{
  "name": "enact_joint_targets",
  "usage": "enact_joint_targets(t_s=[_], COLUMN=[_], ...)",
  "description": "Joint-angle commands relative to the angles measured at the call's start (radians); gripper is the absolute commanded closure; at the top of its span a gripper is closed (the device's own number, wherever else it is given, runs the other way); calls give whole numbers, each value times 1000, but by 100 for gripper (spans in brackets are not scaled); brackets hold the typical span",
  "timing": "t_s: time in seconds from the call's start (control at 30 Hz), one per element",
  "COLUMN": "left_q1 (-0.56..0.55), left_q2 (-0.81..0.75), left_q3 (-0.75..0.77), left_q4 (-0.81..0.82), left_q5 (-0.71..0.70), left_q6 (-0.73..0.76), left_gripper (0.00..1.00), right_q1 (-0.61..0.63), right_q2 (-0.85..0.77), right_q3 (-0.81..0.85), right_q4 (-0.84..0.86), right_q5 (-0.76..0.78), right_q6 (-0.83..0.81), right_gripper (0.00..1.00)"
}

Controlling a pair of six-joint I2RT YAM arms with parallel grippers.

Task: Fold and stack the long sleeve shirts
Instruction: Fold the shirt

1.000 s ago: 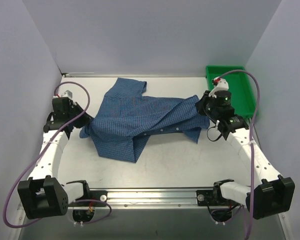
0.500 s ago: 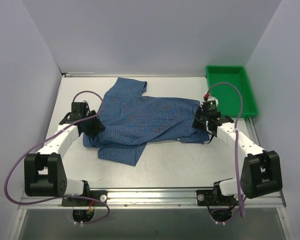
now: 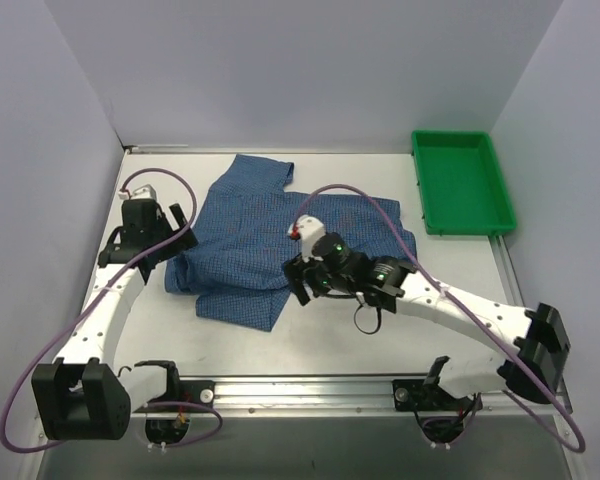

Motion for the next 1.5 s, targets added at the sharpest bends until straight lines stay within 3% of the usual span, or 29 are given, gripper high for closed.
enact_joint_targets(t_s=[0.0,0.23,0.6,0.73,0.83,0.9,0.93,0.97,1.23,1.47], left_q1=[52,115,140,143,144,144,146,146,155,160], left_q2=[30,19,33,34,33,30,31,31,31,30], left_q3=[-11,-28,-29,-30,-31,-33,-33,-33,-30,-31], left_q4=[16,17,17,17,16,16,16,17,17,19], left_q5=[-11,-16,7,9,9,9,9,9,14,17], left_q6=[32,12,8,6,6,6,6,8,8,9], left_gripper=[2,3,3,3,2,3,3,3,3,2], right_q1=[102,219,254,262,266,268,269,268,257,233], right_q2=[162,487,680,726,733,735,723,713,410,249], right_q3=[100,263,329,309,291,289,298,312,447,642], right_q4=[23,26,19,57,97,99,91,71,-147,-289], right_q5=[-112,-186,-129,-54,49,79,78,73,-31,-172], right_q6=[-111,-186,-265,-271,-274,-283,-289,-298,-306,-235], right_gripper=[33,39,44,53,68,79,97,100,100,100])
